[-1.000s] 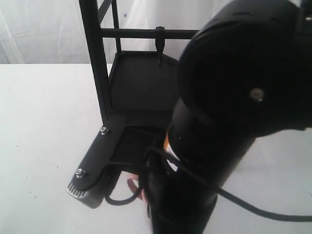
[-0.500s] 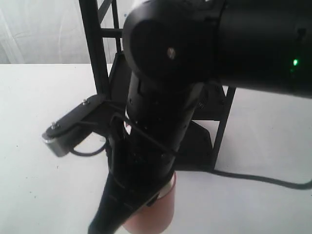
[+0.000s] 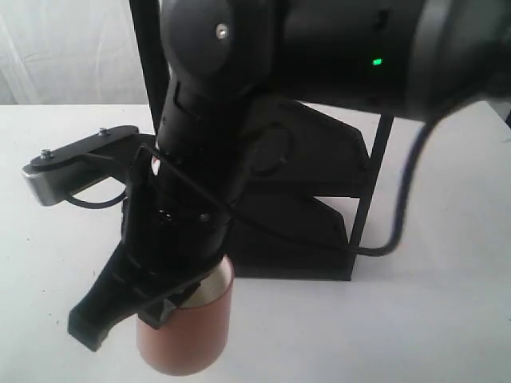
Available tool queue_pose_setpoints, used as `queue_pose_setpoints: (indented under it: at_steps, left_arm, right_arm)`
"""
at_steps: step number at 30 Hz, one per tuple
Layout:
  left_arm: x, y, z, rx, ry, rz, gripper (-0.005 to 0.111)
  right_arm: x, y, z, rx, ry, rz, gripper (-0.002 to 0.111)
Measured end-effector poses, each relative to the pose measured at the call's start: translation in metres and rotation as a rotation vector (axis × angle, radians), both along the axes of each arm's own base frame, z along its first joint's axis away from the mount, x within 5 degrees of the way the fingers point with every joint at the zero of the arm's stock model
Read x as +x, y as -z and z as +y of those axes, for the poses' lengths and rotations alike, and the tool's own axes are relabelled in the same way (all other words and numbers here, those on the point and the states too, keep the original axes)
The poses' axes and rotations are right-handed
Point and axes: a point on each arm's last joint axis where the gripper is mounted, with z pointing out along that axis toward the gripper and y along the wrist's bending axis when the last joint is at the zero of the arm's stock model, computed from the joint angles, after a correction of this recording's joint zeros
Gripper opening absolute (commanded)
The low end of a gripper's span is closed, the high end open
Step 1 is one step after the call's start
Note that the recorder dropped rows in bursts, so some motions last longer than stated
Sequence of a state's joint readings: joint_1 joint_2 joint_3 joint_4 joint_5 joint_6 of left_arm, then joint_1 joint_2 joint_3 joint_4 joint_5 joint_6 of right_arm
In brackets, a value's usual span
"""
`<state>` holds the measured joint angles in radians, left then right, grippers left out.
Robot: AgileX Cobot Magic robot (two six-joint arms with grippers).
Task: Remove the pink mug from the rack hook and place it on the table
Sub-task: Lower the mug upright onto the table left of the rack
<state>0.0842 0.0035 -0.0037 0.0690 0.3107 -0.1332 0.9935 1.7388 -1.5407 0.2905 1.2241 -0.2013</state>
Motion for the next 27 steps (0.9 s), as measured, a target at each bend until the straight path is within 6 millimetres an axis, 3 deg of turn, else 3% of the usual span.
queue_pose_setpoints:
  at_steps: [7,13,21,27]
  left_arm:
    - [0.0,0.0,0.0,0.0,0.0,0.0,0.0]
    - [0.0,0.0,0.0,0.0,0.0,0.0,0.0]
    - [0.0,0.0,0.0,0.0,0.0,0.0,0.0]
    - [0.0,0.0,0.0,0.0,0.0,0.0,0.0]
  right_arm:
    - [0.017,0.021,0.031,0.006,0.003,0.035,0.0]
    - [0.036,0.047,0.046,0.015,0.032,-0.068,0.0]
    - [0.045,0.056,0.052,0.035,0.039,-0.138,0.0]
    - [0.054,0.078,0.054,-0.037,0.015,-0.183,0.0]
